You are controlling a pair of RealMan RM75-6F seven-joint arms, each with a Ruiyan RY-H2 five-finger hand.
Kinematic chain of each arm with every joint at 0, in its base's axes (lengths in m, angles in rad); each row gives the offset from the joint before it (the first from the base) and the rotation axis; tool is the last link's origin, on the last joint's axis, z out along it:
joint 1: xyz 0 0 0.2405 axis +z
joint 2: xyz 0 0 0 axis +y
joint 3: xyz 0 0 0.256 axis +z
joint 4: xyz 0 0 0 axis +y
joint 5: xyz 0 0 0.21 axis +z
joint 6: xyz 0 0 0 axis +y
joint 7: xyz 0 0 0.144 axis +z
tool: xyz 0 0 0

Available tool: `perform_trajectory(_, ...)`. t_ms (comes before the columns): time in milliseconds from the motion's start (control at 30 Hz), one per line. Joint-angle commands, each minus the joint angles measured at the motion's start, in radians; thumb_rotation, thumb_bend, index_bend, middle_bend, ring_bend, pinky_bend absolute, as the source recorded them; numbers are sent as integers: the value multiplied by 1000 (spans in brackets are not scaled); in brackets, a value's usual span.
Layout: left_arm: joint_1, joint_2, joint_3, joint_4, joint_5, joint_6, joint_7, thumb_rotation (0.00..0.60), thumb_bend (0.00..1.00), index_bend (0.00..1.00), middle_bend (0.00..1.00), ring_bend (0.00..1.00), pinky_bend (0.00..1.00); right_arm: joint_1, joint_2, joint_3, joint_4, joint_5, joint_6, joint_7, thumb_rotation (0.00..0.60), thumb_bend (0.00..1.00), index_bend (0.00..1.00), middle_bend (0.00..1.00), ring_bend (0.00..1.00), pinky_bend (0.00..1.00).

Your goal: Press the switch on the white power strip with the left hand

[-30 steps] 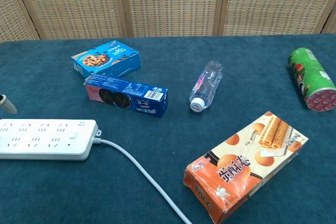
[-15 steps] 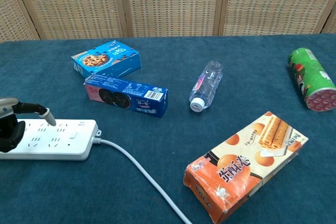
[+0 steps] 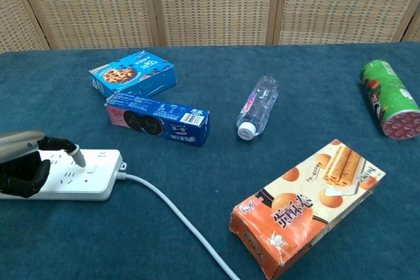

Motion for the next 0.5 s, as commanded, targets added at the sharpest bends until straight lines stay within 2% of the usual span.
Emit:
perform_trajectory(33,-13,-16,1,6,-17,-1,13,600,1000,281,1000,1000,1000,0,0,0,2,1,-2,3,600,0,0,0,0,0)
perform_trajectory(500,-47,-47,24,32,-69,-24,27,600,1000,280,1000,1000,1000,-2,2,2,18,4,1,29,600,0,0,0,0,0)
